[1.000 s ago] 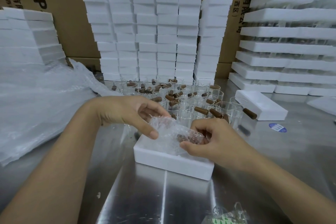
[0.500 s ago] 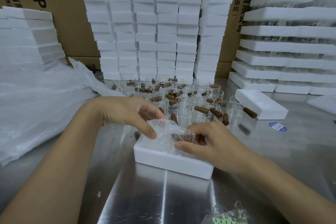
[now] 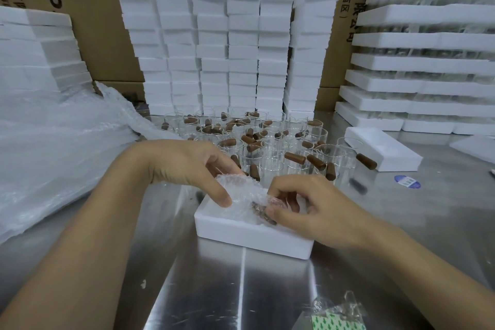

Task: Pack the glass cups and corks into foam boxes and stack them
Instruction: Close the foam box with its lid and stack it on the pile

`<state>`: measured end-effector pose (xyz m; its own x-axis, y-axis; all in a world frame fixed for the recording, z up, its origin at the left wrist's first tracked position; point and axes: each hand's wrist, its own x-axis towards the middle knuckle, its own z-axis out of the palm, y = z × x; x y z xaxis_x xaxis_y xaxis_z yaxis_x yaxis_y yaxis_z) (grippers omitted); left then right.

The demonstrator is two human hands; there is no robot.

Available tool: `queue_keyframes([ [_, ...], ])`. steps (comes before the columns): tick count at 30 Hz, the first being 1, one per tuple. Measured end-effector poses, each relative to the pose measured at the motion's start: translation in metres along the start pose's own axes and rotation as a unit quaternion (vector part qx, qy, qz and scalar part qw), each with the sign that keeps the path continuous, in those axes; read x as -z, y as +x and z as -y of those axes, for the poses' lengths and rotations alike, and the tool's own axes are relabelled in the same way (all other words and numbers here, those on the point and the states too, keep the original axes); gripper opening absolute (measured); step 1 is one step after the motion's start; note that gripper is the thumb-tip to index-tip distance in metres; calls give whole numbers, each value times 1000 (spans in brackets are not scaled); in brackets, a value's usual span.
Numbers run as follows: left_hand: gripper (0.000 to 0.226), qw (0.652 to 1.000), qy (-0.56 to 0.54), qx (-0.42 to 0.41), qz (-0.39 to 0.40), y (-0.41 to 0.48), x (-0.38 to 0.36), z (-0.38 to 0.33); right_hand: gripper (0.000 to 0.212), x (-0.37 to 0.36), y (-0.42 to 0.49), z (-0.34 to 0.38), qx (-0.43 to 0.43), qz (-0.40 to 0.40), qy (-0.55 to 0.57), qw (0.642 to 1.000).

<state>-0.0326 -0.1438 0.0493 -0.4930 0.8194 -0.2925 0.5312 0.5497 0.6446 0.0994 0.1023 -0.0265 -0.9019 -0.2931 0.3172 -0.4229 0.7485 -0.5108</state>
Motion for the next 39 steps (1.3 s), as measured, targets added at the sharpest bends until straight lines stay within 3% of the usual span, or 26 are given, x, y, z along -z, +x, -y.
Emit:
queue_keyframes([
  [8,46,1000,-5,-5,-8,0,1,5,12,-2,1,-5,-23,-32,72,997],
  [13,45,1000,-2,-4,-12,0,1,5,11,-1,1,-1,-23,-20,53,998],
  [17,45,1000,-3,-2,-17,0,1,4,26,0,0,2,-18,-19,34,999],
  [26,41,999,-6,3,-44,3,-9,-6,34,9,2,-1,-26,-42,-102,994],
  [35,41,1000,11,-7,-13,-1,-6,-8,57,5,1,-7,-13,5,-80,997],
  [39,49,999,29,-2,-33,1,-8,-8,49,11,1,-6,-36,-33,-15,999],
])
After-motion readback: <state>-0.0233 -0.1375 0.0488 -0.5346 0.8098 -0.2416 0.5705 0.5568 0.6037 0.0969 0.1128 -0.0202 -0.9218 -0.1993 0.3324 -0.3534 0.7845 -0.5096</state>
